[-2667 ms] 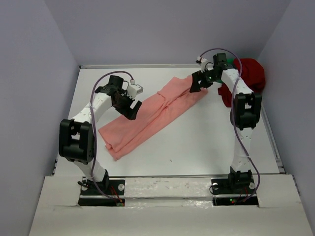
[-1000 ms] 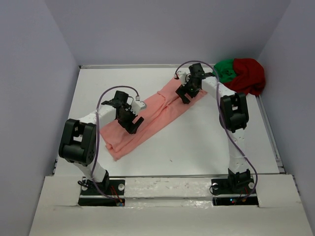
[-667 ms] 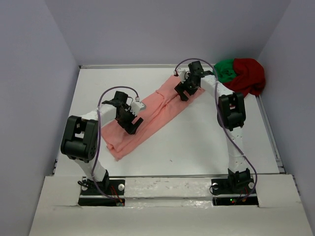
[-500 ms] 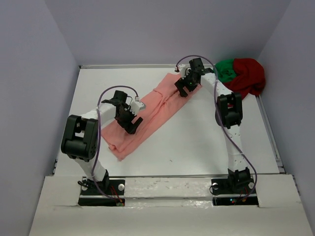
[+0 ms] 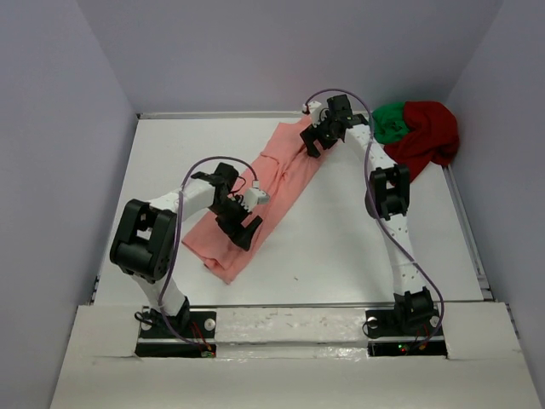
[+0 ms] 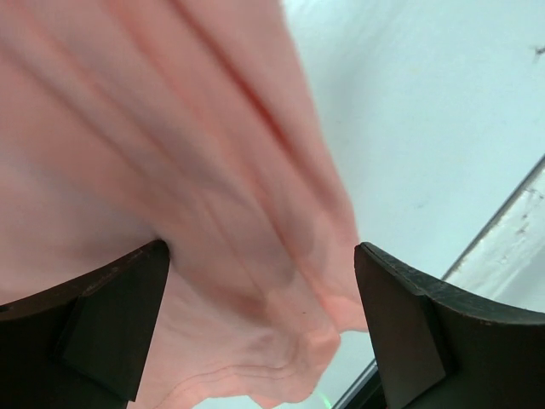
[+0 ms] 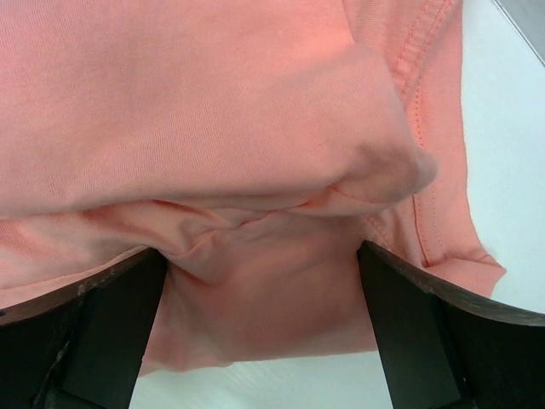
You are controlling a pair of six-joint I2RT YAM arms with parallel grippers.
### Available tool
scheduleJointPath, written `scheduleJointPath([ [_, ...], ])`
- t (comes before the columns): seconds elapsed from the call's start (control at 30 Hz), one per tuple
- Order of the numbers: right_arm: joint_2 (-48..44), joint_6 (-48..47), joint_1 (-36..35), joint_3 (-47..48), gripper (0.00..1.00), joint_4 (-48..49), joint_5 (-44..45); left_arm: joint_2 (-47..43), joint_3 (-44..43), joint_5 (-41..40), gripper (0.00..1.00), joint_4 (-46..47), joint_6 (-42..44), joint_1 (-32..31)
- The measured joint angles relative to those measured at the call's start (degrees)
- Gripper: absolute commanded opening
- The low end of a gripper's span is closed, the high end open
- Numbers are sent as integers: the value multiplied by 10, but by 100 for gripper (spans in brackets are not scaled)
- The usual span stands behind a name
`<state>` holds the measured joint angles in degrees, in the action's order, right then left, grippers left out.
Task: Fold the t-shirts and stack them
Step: Rotate the tshirt 90 degrees
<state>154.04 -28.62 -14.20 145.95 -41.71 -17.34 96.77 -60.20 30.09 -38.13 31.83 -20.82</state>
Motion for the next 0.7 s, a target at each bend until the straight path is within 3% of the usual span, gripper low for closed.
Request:
scheduleJointPath([
  [0.27, 6, 6, 0, 6, 100, 21, -9, 11, -46, 29, 99, -34, -8, -92],
  [0.47, 6, 3, 0, 1, 100, 32, -9, 26, -74, 46, 99, -35, -3, -103],
  [0.7, -69, 5, 0, -105, 100, 41, -9, 26, -82, 45, 99, -45, -1, -102],
])
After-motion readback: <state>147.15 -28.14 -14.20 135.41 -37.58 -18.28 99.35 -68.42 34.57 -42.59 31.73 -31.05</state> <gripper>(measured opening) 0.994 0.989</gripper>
